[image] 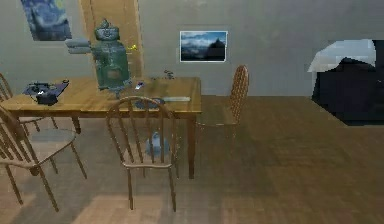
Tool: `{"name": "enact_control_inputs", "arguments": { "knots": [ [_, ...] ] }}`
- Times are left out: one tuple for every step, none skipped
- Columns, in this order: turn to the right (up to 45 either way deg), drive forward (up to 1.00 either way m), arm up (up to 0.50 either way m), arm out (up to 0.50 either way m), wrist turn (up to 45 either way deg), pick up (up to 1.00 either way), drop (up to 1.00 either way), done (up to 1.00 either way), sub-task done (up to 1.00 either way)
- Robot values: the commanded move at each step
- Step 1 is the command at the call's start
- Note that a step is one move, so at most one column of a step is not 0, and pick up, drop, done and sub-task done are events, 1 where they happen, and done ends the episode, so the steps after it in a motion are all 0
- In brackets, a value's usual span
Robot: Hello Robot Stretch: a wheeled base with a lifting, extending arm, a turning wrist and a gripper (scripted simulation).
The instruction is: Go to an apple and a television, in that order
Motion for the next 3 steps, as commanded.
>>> {"name": "enact_control_inputs", "arguments": {
  "knots": [
    [-45.0, 0.0, 0.0, 0.0, 0.0, 0.0, 0.0, 0.0, 0.0],
    [-24.0, 0.0, 0.0, 0.0, 0.0, 0.0, 0.0, 0.0, 0.0],
    [0.0, 0.6, 0.0, 0.0, 0.0, 0.0, 0.0, 0.0, 0.0]
  ]
}}
